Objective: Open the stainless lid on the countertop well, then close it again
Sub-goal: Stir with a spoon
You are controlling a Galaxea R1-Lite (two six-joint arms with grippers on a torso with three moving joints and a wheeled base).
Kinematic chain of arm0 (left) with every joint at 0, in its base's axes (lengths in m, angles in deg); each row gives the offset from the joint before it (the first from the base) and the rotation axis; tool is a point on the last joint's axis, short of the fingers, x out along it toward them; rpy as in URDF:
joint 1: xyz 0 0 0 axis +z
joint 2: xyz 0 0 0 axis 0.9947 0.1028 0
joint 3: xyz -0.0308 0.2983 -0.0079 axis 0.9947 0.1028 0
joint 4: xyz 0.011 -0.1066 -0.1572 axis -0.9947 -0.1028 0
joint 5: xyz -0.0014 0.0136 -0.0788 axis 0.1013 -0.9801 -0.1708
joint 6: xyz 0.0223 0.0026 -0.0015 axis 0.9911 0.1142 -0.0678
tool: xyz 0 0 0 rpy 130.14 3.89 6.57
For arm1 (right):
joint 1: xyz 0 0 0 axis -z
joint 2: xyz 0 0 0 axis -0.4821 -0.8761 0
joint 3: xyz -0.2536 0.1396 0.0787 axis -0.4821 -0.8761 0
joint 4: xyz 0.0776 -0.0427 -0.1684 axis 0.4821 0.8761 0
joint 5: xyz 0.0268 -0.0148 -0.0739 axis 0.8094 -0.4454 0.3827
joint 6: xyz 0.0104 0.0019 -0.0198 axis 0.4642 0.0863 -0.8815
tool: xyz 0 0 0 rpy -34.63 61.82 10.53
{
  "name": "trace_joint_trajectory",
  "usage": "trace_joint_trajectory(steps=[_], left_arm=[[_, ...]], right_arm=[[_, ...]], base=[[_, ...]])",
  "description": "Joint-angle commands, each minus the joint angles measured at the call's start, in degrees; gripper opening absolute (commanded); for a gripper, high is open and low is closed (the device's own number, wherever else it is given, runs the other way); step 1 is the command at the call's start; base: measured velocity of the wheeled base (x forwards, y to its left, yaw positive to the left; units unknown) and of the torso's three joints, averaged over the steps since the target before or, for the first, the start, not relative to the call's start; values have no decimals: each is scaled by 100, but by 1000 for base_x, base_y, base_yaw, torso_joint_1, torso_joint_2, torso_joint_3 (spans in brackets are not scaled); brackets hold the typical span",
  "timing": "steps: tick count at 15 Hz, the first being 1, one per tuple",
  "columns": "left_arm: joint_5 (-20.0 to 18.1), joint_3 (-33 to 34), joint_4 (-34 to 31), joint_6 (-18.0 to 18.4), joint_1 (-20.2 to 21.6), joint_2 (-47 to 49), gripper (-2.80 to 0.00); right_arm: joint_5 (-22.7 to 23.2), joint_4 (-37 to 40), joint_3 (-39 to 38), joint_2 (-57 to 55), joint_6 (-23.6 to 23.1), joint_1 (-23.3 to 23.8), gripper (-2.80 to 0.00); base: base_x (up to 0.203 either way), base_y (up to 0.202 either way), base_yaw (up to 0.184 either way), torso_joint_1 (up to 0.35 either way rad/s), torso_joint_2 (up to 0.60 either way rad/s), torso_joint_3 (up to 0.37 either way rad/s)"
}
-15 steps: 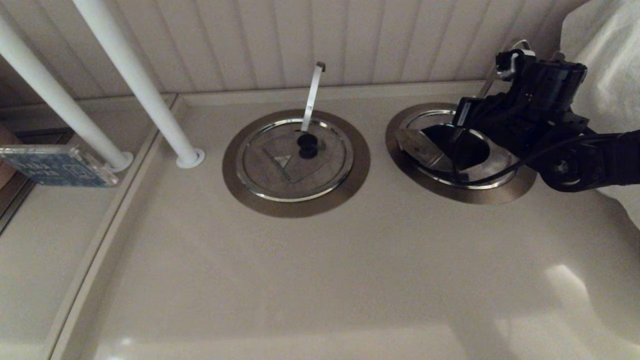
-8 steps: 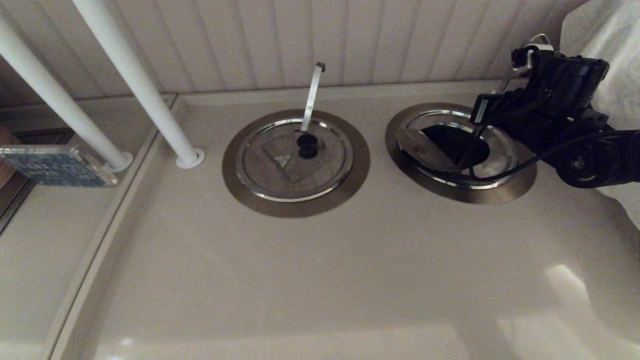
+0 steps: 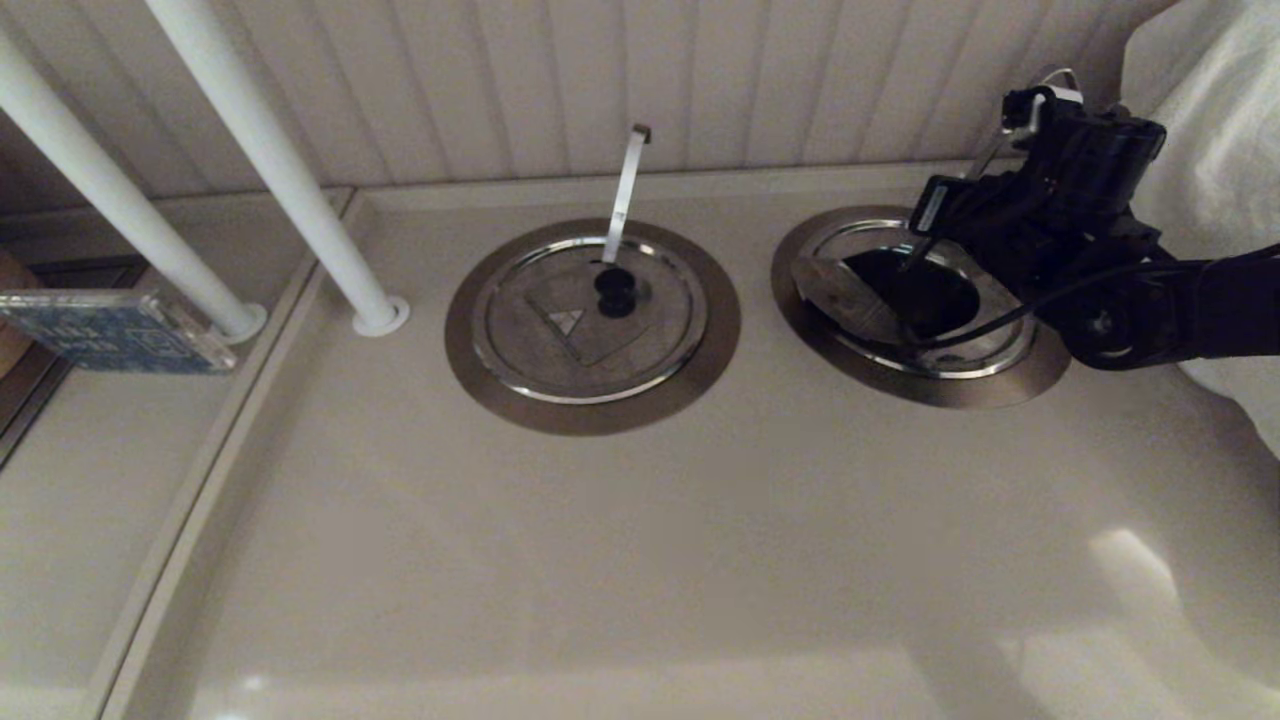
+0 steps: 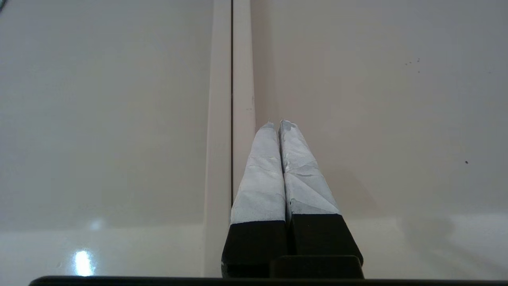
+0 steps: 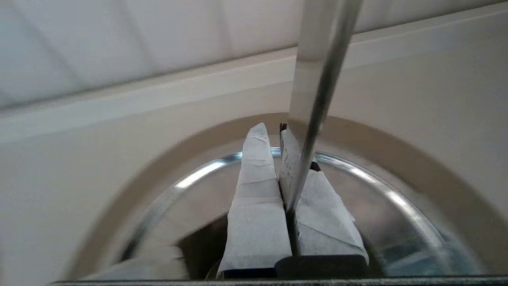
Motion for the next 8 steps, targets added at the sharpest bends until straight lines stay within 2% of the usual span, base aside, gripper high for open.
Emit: trace_joint_trajectory(steps=[1, 5, 8], left_arm=[[0, 0, 4, 4, 0, -7, -280], [0, 0, 4, -5, 0, -9, -280], [0, 0, 4, -5, 0, 0, -280]], right_arm=[[16, -7, -106, 127, 59, -75, -280], [317, 175, -444, 455, 21, -90, -280], [362, 343, -463, 474, -342, 159, -280]], base=[[0, 0, 0, 0, 0, 0], [0, 0, 0, 0, 0, 0], [0, 0, 0, 0, 0, 0]])
